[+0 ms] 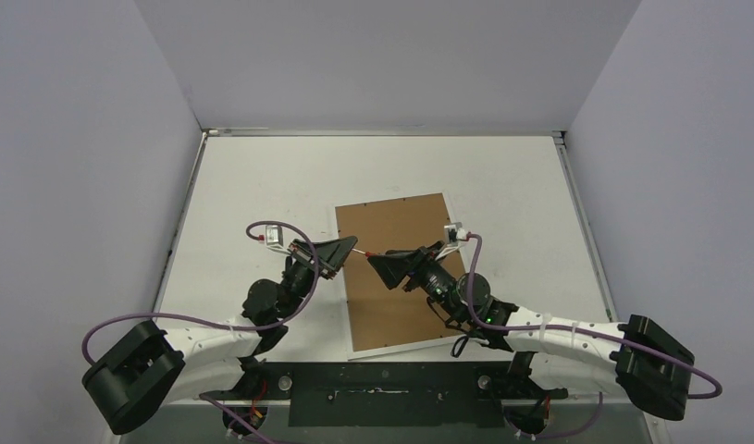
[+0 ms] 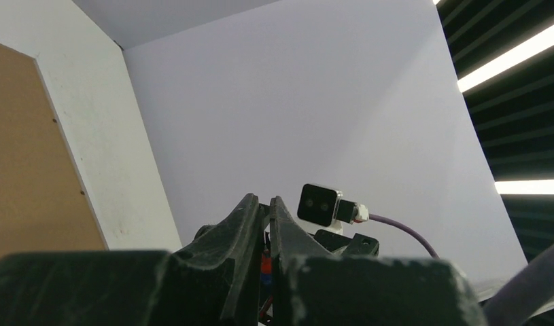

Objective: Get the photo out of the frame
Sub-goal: Adjust the screwdriver.

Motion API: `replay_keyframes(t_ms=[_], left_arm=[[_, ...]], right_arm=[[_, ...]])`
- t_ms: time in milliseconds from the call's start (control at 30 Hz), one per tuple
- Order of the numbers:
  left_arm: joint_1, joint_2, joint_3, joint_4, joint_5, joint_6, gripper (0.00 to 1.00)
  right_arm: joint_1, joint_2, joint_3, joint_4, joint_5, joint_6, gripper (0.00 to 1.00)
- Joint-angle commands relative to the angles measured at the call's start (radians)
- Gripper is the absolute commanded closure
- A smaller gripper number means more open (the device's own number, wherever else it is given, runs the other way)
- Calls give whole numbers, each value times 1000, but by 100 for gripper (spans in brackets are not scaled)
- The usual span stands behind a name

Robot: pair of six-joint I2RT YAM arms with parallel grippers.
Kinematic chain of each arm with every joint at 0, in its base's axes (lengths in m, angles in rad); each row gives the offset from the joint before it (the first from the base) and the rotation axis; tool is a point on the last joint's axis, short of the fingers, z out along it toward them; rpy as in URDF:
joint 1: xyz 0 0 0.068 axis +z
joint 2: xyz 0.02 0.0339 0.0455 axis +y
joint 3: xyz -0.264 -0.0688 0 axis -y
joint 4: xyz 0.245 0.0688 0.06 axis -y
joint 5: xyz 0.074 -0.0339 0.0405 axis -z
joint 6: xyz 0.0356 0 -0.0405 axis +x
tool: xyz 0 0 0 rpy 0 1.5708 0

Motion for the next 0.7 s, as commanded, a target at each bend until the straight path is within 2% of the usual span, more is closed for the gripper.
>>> replay_keyframes(t_ms=[0,167,400,567,667], left_arm=[[65,-63,4,-20,114,61,100],[142,-107,-1,-49,180,39,100],[150,-97,16,-40,197,20,100],[152,-87,12,-9,209,7,100],[152,-98,2,-6,205,3,100]], right_arm=[[-69,-42,11,1,-243,71,22],[-180,-47,-18,67,-400,143,18],[-274,87,11,232,-606,201,18],[-283,179,43,377,-671,241,27],[-284,165,44,342,-660,224,32]])
